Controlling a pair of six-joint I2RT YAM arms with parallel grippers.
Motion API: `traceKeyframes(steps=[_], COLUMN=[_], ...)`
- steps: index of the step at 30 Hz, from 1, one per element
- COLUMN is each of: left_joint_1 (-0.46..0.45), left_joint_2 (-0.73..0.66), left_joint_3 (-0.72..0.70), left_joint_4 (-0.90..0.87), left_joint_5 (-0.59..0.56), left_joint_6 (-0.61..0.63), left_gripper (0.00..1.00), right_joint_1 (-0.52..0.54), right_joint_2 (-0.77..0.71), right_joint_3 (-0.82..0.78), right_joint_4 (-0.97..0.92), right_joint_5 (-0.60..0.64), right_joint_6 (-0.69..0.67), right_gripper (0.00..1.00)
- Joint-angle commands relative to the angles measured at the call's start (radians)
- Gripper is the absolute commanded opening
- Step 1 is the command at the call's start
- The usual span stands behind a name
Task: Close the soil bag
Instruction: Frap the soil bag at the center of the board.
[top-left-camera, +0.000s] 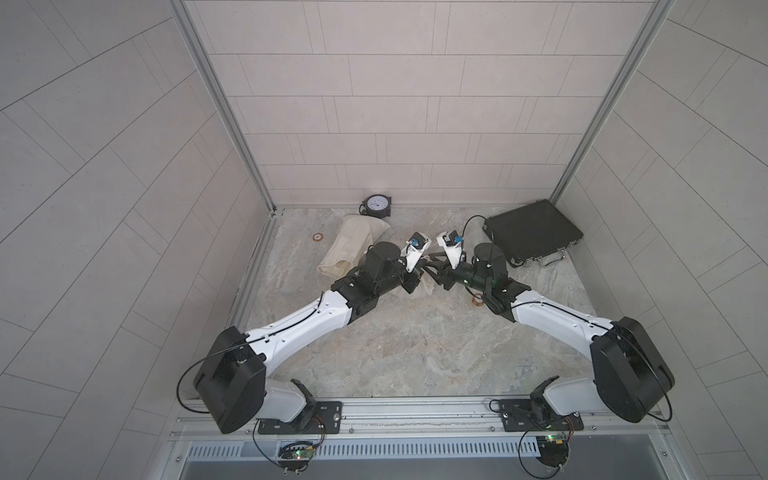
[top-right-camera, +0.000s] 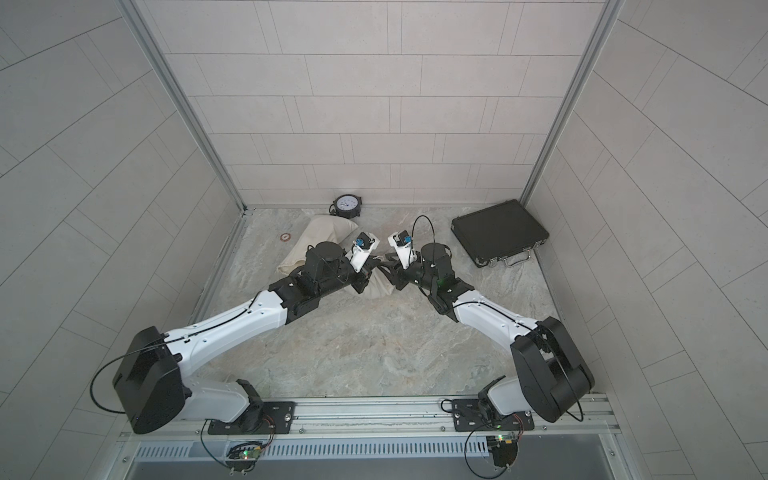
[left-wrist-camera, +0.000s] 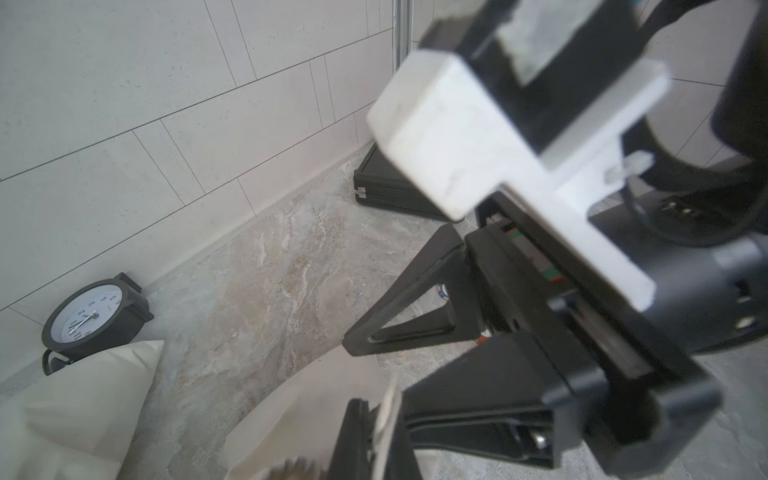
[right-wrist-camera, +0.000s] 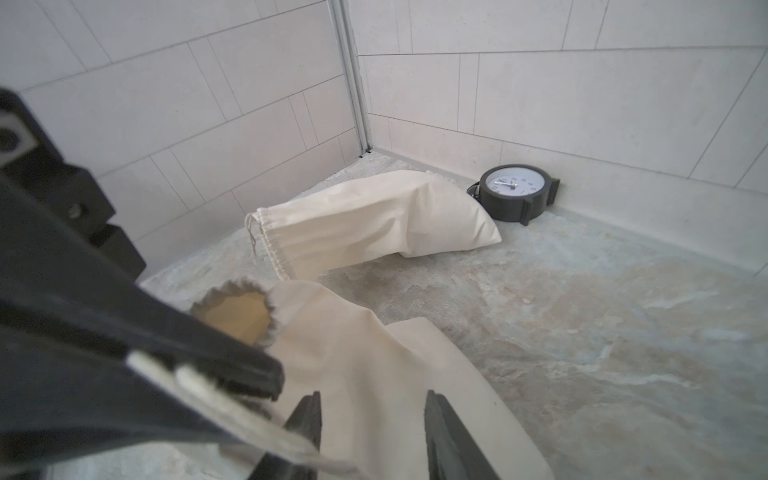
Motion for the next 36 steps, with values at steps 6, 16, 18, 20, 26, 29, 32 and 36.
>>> traceKeyframes(steps=[6,16,18,20,26,29,32,36], left_joint_1=[-0.001,-0.003,-0.009,-0.02,-0.032,-0.032,-0.035,-0.036], left_joint_2=[-0.051,-0.033,-0.057,-0.077,-0.049,-0.008,0.019,0.044], left_joint_3=[0.014,0.062,0.031,-0.001,0.015,0.062,0.088,0.112], left_joint_4=[-0.03,-0.069,-0.028,0.023,0.053,0.036,0.037,0.036], left_joint_5=[-0.237,-0.216,-0.105,-0.025,-0.013,-0.012,0.01,-0.009], left_joint_6=[-0.03,-0.056,-0.048,-0.03,-0.008,-0.009,-0.006,0.0], left_gripper=[0.23,0.44,0.52,0.59,0.62,0.62,0.57,0.49], right_joint_1=[0.004,0.004,0.004,0.004,0.007,0.008,0.01,0.01], right_joint_2=[-0.15,-0.304,-0.306,-0.306,-0.324,-0.331,-0.336,-0.347], right_joint_3=[0.047,0.107,0.117,0.126,0.136,0.136,0.135,0.133], right_joint_4=[-0.099,-0.267,-0.281,-0.295,-0.315,-0.324,-0.334,-0.34], right_joint_5=[0.035,0.05,0.049,0.045,0.046,0.048,0.051,0.055], right_joint_6=[-0.009,-0.018,-0.019,-0.016,-0.02,-0.023,-0.028,-0.031], right_gripper=[0.0,0.0,0.0,0.0,0.0,0.0,0.0,0.0])
